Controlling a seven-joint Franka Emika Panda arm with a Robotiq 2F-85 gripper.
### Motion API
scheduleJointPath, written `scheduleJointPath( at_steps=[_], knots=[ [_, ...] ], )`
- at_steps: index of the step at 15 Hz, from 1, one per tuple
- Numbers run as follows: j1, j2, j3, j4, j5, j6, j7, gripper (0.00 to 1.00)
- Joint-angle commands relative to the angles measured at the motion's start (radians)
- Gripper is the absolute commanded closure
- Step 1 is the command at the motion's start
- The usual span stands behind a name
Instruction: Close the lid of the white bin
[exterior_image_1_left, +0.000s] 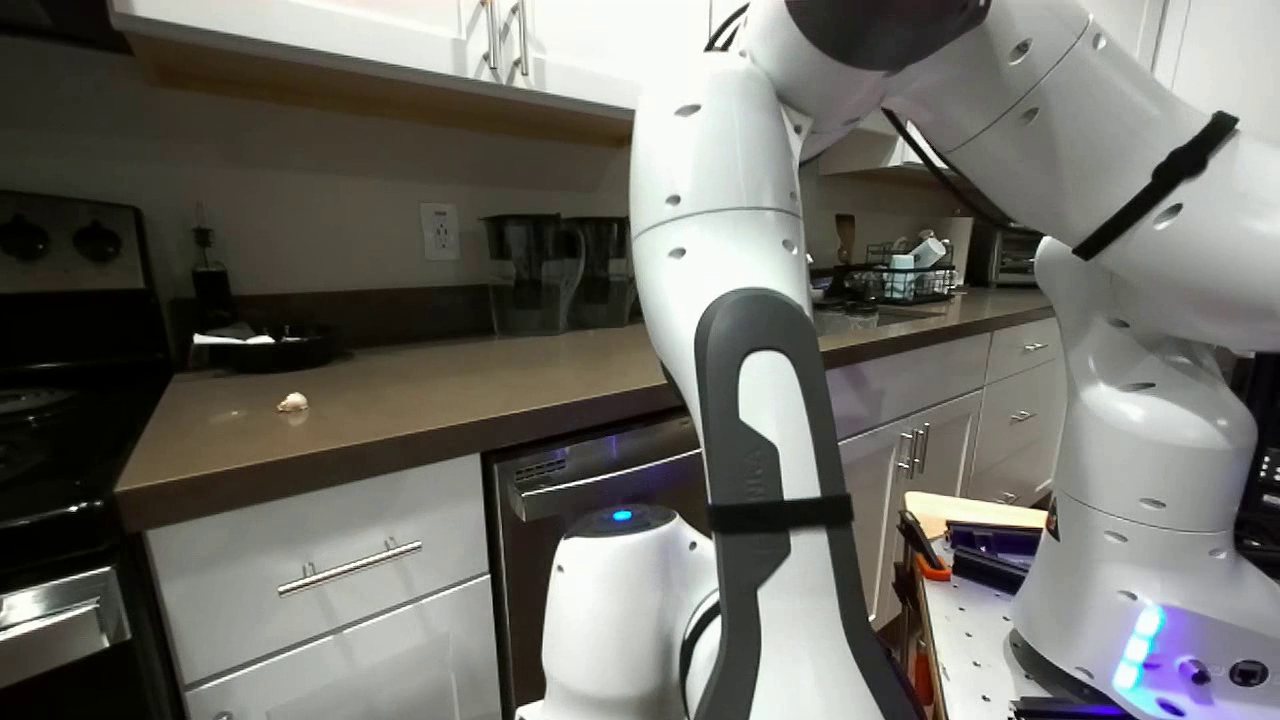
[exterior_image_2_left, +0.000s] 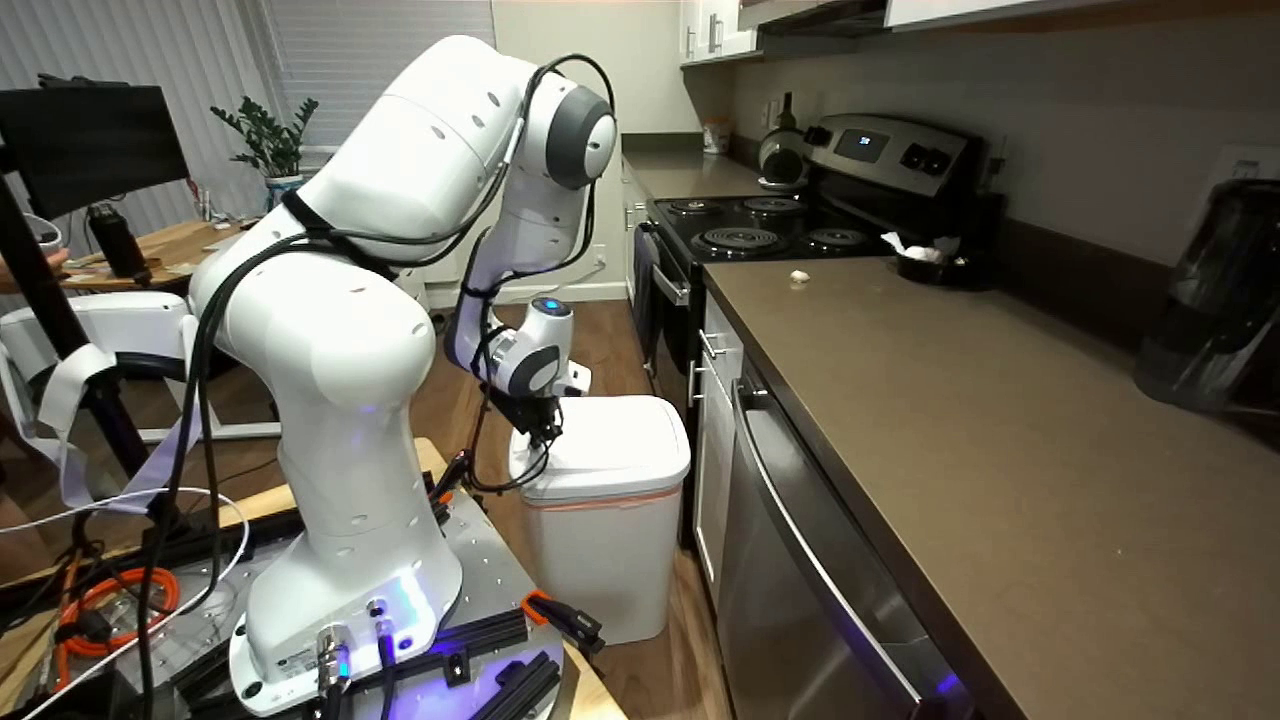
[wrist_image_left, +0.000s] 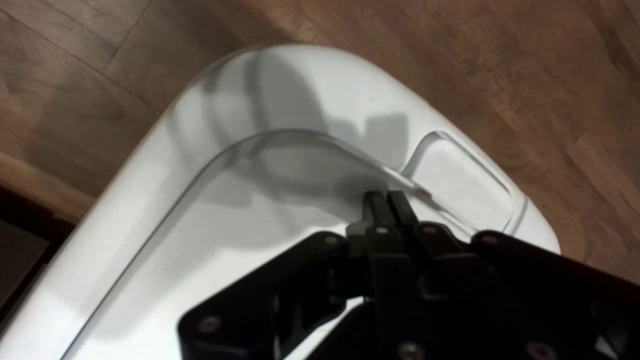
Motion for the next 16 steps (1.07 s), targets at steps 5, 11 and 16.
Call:
scheduleJointPath(
  at_steps=[5, 11, 16],
  knots=[
    [-0.004, 0.116, 0.021, 0.096, -0.010, 0.029, -0.047, 0.94],
    [-0.042, 0.064, 0.041, 0.112, -0.034, -0.112, -0.095, 0.94],
    [-0.135, -0.009, 0.115, 0.161, -0.013, -0.368, -0.156, 0.94]
  ],
)
